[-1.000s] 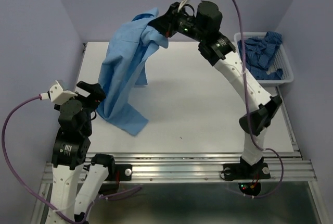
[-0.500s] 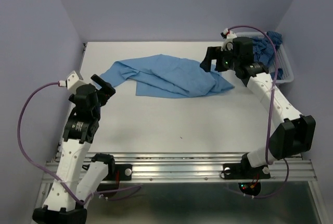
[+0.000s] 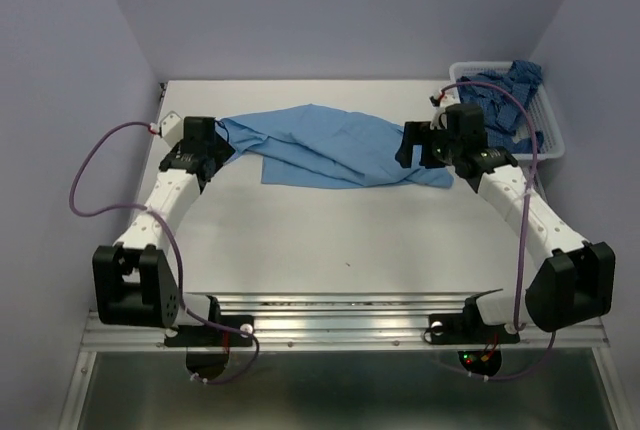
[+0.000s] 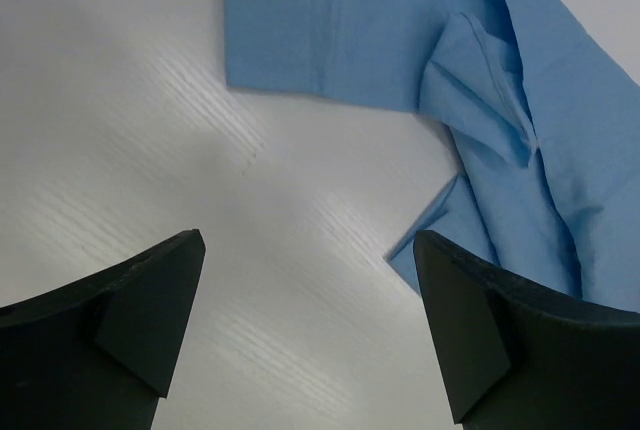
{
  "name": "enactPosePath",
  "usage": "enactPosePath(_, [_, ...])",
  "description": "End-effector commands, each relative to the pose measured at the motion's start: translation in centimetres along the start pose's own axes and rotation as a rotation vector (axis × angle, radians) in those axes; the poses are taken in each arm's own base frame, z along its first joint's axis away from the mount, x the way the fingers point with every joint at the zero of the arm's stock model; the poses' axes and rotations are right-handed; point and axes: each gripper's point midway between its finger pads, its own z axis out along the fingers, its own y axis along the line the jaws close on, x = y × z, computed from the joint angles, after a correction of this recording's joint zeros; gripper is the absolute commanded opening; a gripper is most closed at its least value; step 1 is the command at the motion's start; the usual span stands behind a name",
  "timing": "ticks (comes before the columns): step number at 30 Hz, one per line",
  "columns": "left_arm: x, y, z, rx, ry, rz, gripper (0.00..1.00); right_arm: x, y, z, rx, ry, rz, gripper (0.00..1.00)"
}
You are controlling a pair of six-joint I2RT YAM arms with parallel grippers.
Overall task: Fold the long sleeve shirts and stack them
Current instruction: Move the shirt to the center of the board, then flatten the shirt out
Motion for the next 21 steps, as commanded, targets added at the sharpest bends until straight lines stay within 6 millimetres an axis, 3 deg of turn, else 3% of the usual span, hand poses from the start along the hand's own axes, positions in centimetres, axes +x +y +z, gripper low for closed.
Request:
enactPosePath(1, [-3.8,-0.2,3.5,-0.074,-0.029,-0.102,0.99,1.6,-2.8,0.5,0.148,0.014,0.012,1.0])
enactPosePath(2, [-3.7,1.6,5.6,-0.14,0.0,-0.119,0.99,1.8,-2.9,0.6,0.151,0.019,0.01,1.0])
enactPosePath(4, [-4.5,2.1,7.2,-0.159,0.013,-0.153,0.99,1.9,-2.9,0.9,0.147,0.021,0.005,1.0])
enactPosePath(5, [-4.0,2.9,8.7,-0.183,0.043,-0.158,0.99,2.1,-3.0,1.3,0.151,0.031,0.005,1.0])
enactPosePath(6, [-4.9,3.6,9.6,-0.19,0.038,-0.188,0.99,2.1,-3.1,1.6,0.152,0.031,0.006,1.0])
enactPosePath(10, [-4.6,3.3,13.8,-0.121,0.086,-0.181,0.99,0.4,-3.1,3.5,0.148,0.015,-0.005,1.0])
enactPosePath(13, [-4.9,1.4,15.7,-0.038,0.109,-0.161,0.99,0.2,-3.4,5.6,0.15,0.041,-0.019,1.0])
enactPosePath(14, [-3.9,1.7,16.9,-0.051,0.137,-0.146,0.99,-1.2,-3.2,6.0,0.149,0.021,-0.024,1.0])
enactPosePath(16, [-3.7,2.0,18.0,-0.073,0.143,-0.125,0.99,-1.1,-3.8,7.6,0.166,0.044,-0.027,1.0])
enactPosePath(18, [-2.8,2.7,19.1,-0.102,0.159,-0.114,0.99,-2.4,-3.8,8.5,0.167,0.023,-0.039,1.0])
enactPosePath(20, [-2.3,2.9,19.7,-0.106,0.165,-0.112,0.95,-2.4,-4.8,10.1,0.209,0.036,-0.047,1.0])
enactPosePath(21, [-2.4,2.7,19.9,-0.091,0.161,-0.105,0.81,-3.6,-4.8,10.4,0.218,0.016,-0.053,1.0])
